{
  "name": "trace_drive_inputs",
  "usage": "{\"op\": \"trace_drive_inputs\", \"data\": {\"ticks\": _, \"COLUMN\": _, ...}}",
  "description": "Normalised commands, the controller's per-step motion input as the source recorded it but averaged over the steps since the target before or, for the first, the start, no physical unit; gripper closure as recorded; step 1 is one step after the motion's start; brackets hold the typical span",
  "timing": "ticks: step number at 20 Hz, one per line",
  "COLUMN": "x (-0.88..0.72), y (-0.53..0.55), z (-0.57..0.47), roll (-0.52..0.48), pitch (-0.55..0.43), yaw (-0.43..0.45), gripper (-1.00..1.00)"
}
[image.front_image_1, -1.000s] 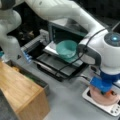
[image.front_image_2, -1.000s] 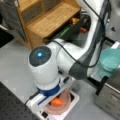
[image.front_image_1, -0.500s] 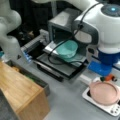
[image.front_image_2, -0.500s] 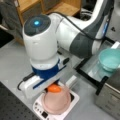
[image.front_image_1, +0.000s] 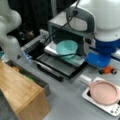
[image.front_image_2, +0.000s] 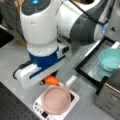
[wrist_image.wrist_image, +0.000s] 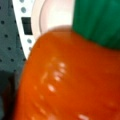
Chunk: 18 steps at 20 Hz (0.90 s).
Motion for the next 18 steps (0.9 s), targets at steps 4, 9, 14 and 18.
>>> {"op": "trace_drive_inputs", "data": {"ticks": 4, "x": -0.19, "y": -0.14, "z": 0.13, "roll": 0.041, "pitch": 0.108, "yaw": -0.062, "gripper": 1.00}}
{"op": "trace_drive_inputs", "data": {"ticks": 9, "x": -0.02, "y": -0.28, "z": 0.08, "roll": 0.036, "pitch": 0.065, "yaw": -0.056, "gripper": 1.00}}
{"op": "trace_drive_inputs", "data": {"ticks": 14, "x": -0.14, "y": -0.24, "z": 0.00, "roll": 0.081, "pitch": 0.131, "yaw": 0.050, "gripper": 1.00}}
{"op": "trace_drive_inputs", "data": {"ticks": 18, "x": -0.45, "y": -0.05, "z": 0.04, "roll": 0.100, "pitch": 0.094, "yaw": 0.104, "gripper": 1.00}}
